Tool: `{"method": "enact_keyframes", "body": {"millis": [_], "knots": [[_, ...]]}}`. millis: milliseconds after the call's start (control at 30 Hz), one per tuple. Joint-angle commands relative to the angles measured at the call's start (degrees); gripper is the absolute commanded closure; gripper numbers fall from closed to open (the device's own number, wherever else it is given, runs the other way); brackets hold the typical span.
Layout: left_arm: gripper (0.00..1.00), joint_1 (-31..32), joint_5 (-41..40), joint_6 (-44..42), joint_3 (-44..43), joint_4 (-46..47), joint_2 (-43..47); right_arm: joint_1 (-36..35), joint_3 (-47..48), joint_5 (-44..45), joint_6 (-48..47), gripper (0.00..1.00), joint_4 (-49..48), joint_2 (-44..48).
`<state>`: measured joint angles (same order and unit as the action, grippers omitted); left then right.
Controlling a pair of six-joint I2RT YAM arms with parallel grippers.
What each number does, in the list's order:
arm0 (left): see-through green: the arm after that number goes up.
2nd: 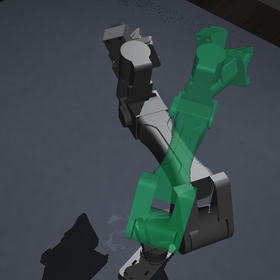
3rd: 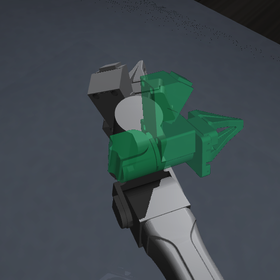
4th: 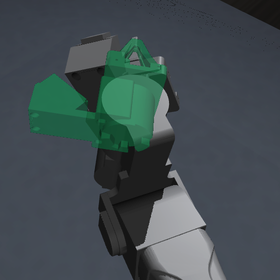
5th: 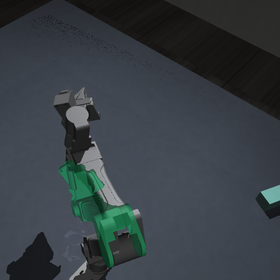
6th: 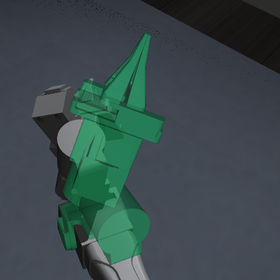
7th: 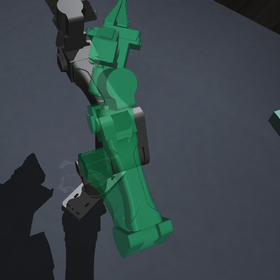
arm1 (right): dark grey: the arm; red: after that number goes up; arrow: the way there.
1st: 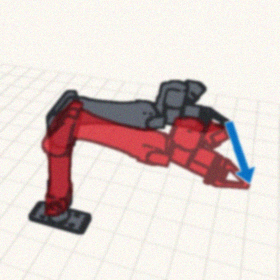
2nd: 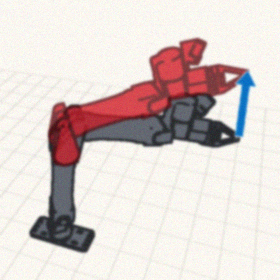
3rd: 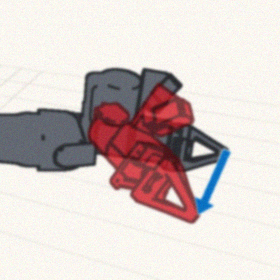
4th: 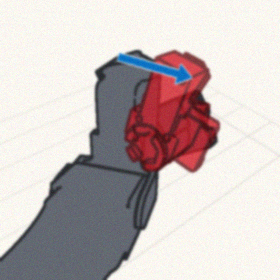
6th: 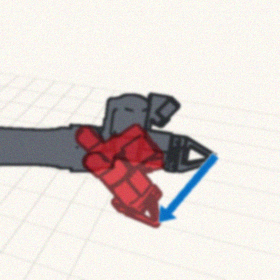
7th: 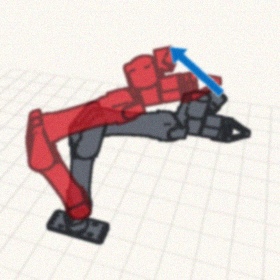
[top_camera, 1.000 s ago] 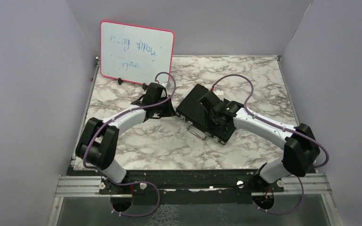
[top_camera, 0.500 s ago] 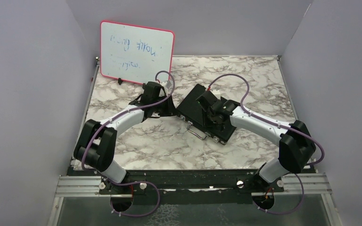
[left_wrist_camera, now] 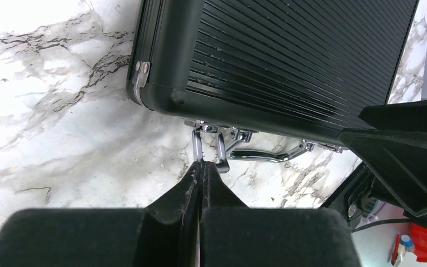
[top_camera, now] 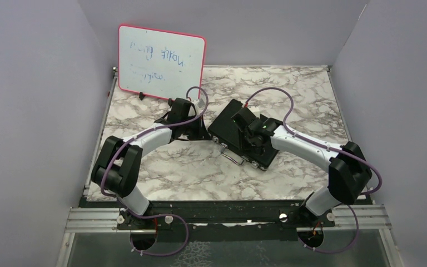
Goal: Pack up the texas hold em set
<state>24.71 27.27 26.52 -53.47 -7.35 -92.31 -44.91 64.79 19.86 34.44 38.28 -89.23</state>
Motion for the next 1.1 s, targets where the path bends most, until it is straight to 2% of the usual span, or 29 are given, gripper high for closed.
{"method": "enact_keyframes", "body": {"millis": [0,267,667,1067], "knots": [[1.00,0.56,2.38,-0.86,0.90,1.67,-2.41,0.12,1.21,0.67,0.41,0.58,0.47,-0.39],[1.00,1.83,1.61,-0.89,2.05,4.03,-4.20,0.08,1.56,1.06,1.02,0.58,0.83,-0.47],[1.00,2.35,1.09,6.71,4.34,17.86,-8.50,0.08,2.05,1.84,1.68,0.58,1.74,0.50],[1.00,2.46,-6.90,6.75,7.75,19.51,-6.28,0.12,0.59,2.38,2.21,0.59,1.09,2.71]]}}
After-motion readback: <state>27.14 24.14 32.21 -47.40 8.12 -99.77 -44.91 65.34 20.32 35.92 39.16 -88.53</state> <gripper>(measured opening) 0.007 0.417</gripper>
